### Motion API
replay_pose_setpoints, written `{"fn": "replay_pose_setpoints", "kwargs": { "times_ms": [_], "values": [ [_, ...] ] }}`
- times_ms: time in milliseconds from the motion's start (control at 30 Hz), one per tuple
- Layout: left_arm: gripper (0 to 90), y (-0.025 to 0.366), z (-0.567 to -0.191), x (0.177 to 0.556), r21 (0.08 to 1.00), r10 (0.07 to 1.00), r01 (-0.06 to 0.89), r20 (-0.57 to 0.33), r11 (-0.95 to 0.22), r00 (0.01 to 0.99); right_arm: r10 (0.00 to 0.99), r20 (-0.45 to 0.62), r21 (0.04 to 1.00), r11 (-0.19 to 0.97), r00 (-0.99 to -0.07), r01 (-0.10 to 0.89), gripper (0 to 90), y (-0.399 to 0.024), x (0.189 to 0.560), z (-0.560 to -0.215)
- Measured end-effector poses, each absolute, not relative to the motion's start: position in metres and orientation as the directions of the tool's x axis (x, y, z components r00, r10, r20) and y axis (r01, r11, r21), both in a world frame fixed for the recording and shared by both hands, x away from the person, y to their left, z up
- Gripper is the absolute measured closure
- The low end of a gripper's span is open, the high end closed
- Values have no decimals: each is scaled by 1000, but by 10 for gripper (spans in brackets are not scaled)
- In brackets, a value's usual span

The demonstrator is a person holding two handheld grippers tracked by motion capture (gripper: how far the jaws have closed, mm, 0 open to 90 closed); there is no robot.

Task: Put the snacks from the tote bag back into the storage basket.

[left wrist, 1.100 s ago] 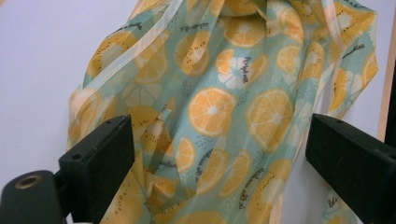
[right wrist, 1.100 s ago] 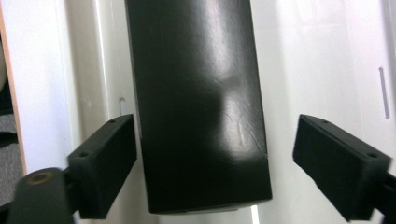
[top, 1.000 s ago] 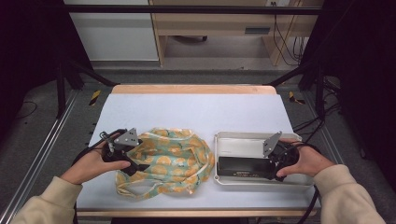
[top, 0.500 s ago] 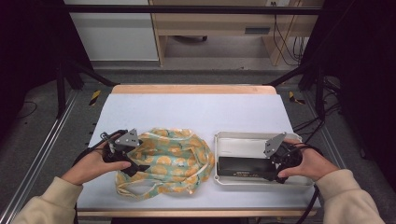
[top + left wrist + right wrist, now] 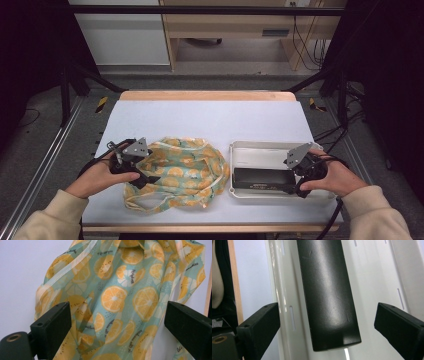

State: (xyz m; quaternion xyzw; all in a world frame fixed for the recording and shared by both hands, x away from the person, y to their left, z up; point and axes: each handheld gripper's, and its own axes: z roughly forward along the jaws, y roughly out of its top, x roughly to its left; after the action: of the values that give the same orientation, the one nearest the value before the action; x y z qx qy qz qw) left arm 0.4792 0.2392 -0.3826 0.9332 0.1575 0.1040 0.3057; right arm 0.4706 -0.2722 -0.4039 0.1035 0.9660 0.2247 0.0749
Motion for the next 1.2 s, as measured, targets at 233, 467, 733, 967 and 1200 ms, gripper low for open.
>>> {"fn": "replay_pose_setpoints", "kwargs": {
  "times_ms": [233,467,733,967,1200],
  "values": [
    [72,241,-383,479,602,361,233,99,-764,927,281,-127,490,852,-951,187,69,-277,467,-398],
    [72,243,-383,479,610,362,234,94,-757,927,361,-170,537,814,-917,221,79,-275,457,-390],
    [71,246,-384,478,624,374,242,87,-743,923,424,-167,604,757,-890,247,82,-265,444,-377],
    [72,248,-383,477,634,388,247,91,-733,917,438,-171,630,737,-883,244,81,-259,441,-370],
    [72,249,-385,477,637,393,252,87,-728,916,499,-189,663,700,-846,265,88,-254,441,-363]
  ]
}}
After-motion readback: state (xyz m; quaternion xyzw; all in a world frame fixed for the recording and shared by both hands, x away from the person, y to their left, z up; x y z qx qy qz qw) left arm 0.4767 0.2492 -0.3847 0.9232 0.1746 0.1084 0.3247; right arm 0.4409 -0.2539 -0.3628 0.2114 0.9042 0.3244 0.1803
